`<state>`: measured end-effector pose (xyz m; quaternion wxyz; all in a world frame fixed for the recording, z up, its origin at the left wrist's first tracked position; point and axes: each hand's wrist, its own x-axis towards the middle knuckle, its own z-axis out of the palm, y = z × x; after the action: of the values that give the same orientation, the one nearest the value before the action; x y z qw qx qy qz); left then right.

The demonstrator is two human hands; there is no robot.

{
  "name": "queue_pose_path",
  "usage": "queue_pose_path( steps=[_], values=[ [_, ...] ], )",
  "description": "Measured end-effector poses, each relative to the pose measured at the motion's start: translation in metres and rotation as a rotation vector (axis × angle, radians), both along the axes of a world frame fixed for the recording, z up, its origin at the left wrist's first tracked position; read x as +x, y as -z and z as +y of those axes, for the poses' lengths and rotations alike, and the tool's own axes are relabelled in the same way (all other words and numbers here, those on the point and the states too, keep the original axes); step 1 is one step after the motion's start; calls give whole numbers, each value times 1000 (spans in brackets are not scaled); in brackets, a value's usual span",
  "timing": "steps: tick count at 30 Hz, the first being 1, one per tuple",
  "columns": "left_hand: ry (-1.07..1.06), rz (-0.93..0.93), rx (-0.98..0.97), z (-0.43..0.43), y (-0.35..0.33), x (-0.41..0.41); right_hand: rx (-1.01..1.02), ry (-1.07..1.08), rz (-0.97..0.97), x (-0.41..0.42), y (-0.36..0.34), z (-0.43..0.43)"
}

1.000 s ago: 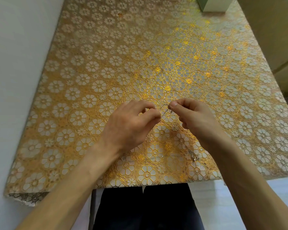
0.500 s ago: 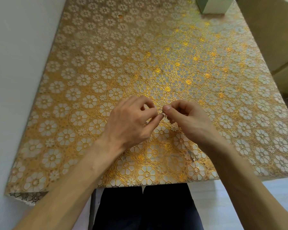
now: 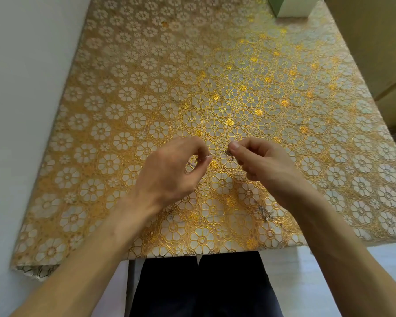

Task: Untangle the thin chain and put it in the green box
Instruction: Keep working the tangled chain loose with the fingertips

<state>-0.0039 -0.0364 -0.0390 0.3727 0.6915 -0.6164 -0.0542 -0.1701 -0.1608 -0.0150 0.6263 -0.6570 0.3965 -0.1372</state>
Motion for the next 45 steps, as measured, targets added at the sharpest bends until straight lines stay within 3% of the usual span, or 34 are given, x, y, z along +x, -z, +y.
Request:
queue_pose_path(
  steps=[3,6,12,18,25,32,45],
  values=[
    [-104,299,49,0,-4,-7,88,-14,-39,0,3,2],
    [-149,459,62,1,-9,-7,77,29,-53,0,6,2],
    [-150,354,108,3,-8,0,99,74,-111,-3,7,2],
    [-49,342,331,-5,-8,-4,65,39,-113,0,8,4],
    [-61,600,302,-17,-14,-7,-36,-3,-132,1,0,2],
    [-73,744,243,-15,-14,-6,-42,-27,-160,-4,-1,0],
    [-98,888,191,-10,-20,-9,-119,65,-187,-7,-2,0]
  ],
)
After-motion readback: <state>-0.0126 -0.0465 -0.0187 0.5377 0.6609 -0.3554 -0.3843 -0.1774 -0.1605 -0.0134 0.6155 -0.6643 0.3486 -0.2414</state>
